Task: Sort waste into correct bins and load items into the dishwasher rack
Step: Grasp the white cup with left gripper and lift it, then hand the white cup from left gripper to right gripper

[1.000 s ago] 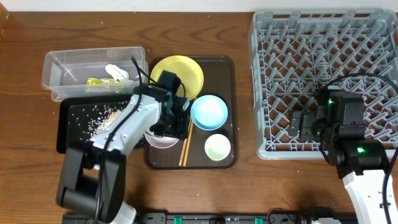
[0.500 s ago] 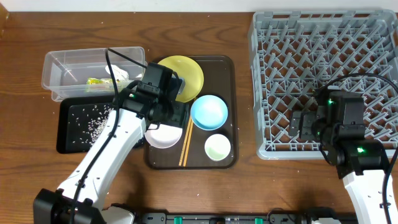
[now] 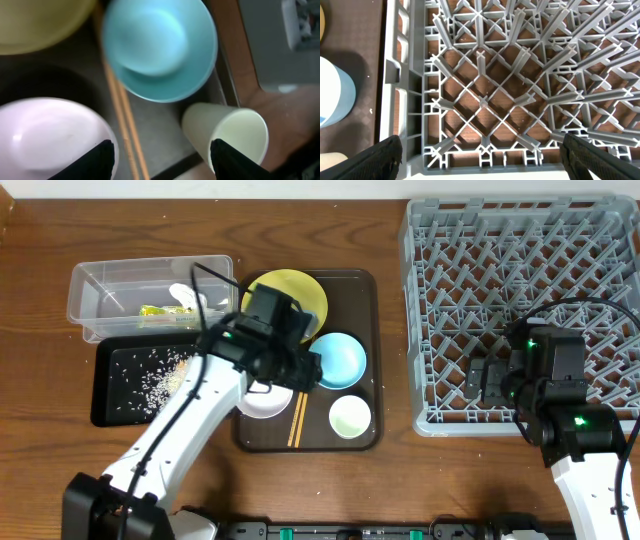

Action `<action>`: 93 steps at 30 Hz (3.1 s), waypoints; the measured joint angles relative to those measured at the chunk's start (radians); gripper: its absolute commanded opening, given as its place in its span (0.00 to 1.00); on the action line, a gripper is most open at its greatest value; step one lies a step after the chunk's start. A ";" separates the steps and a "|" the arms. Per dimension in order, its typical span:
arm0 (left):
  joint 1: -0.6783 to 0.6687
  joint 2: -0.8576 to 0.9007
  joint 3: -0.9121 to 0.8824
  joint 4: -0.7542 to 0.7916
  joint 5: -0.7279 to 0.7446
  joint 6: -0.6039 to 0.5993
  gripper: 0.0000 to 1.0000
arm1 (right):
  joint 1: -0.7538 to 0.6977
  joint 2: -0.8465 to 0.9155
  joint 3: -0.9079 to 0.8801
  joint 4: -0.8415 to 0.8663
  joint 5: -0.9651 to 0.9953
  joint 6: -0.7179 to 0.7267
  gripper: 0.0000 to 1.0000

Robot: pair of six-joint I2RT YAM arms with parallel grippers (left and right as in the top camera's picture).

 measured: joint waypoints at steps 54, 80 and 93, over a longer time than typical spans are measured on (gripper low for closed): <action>0.266 0.204 -0.174 0.962 0.967 -0.557 0.06 | 0.010 0.185 0.002 0.230 -0.794 -0.194 0.99; 0.181 0.243 -0.174 0.996 1.127 -0.652 0.06 | 0.106 0.441 0.002 0.687 -1.286 -0.180 0.79; 0.181 0.243 -0.174 0.996 1.132 -0.655 0.07 | 0.106 0.441 0.002 0.687 -1.290 -0.164 0.63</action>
